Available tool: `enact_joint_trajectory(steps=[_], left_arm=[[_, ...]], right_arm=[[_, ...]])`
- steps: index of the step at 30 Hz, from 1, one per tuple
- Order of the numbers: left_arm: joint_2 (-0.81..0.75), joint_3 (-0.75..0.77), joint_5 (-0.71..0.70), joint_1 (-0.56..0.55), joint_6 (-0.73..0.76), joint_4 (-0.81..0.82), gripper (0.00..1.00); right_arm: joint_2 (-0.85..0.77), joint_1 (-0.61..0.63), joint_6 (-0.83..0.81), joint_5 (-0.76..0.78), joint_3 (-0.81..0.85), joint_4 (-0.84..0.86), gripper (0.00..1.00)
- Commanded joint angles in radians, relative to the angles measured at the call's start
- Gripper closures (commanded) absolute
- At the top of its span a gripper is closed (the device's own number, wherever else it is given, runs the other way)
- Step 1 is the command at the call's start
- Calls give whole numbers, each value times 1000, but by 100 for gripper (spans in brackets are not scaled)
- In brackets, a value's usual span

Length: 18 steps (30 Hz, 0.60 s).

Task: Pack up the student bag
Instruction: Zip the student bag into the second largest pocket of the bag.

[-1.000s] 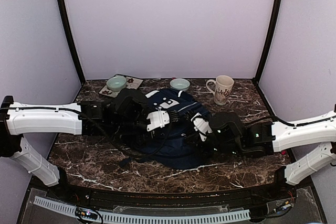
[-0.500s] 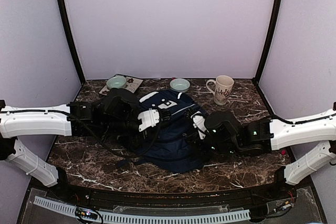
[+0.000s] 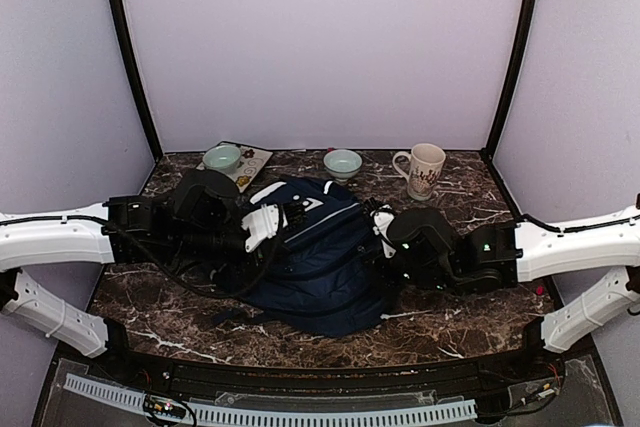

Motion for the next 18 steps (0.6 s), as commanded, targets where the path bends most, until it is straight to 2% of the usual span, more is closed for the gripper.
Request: enact_joint_trajectory(steps=[1,7,8,13,15,18], left_arm=[[-86,-2,23,-2,-62,9,100],[-87,-7,31,-2,-92,11,100],[-85,-5,24,-2,-102,11,97],[-62,58,15,-3,-171,-20,53],[-63,72,33,-2,-184,-29,49],[-83,88,56,-3,-230,-43,48]], right_arm=[[-40,-30,53,103,17,-76,100],[-65,-29,65,-14,16,-48,100],[-66,-28,67,-34,20,-41,100],[-35,-14,55,-127,88,-34,100],[2,-2,32,-149,137,-48,100],[45,16,11,-161,213,-72,100]])
